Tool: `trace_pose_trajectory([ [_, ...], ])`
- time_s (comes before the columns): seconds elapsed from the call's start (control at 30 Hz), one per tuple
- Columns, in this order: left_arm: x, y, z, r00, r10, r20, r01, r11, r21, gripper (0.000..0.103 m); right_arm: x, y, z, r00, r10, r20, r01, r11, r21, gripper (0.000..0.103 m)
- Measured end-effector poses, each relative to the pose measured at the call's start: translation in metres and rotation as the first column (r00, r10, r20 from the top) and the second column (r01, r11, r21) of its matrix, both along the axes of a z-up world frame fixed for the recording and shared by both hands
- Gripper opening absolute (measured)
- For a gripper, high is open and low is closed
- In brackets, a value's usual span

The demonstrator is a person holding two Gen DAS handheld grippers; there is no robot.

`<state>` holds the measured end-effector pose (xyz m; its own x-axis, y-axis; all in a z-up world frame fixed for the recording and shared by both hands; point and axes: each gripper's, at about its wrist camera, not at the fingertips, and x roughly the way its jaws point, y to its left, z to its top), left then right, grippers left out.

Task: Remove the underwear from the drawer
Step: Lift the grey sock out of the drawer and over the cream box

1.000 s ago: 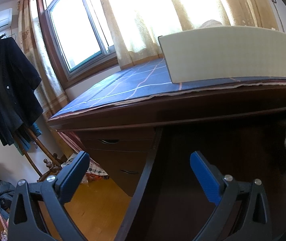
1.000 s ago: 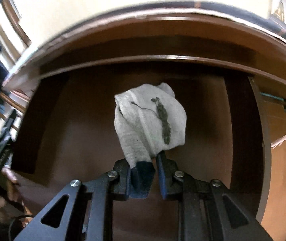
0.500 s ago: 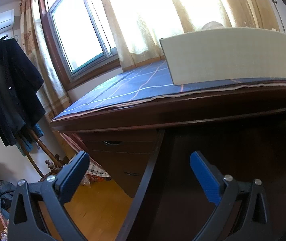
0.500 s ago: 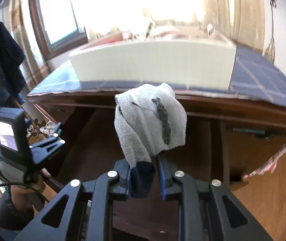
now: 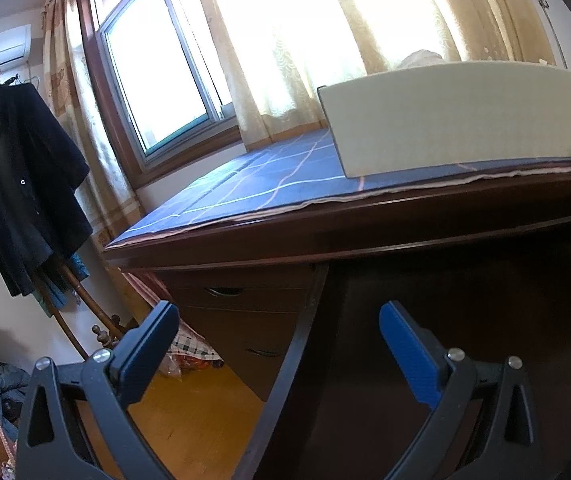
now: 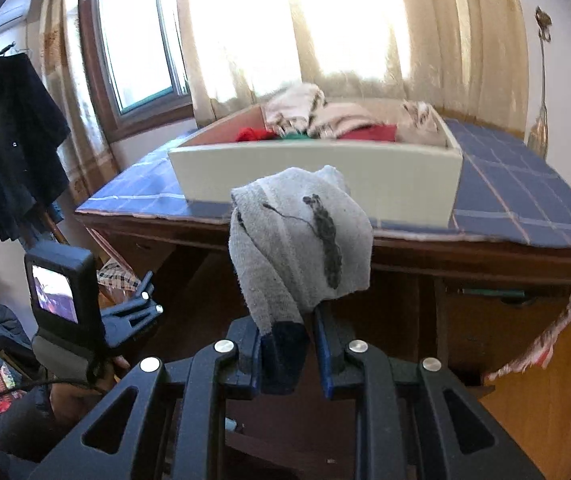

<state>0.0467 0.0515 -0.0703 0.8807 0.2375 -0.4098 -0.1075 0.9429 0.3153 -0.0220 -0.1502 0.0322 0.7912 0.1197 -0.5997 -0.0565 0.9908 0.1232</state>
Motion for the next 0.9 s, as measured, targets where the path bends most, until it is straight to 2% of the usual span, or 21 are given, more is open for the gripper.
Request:
trace_pose_trajectory([
  [0.5, 0.000, -0.002, 0.000, 1.000, -0.004, -0.002, 0.004, 1.000, -0.004, 0.102, 0.007, 0.008, 0.065, 0.990, 0.056, 0.131, -0.046, 0.996, -0.079, 0.023],
  [0.9, 0.000, -0.002, 0.000, 1.000, -0.005, -0.002, 0.005, 1.000, -0.007, 0.102, 0.044, 0.009, 0.102, 0.981, 0.057, 0.187, -0.037, 0.993, -0.112, 0.023],
])
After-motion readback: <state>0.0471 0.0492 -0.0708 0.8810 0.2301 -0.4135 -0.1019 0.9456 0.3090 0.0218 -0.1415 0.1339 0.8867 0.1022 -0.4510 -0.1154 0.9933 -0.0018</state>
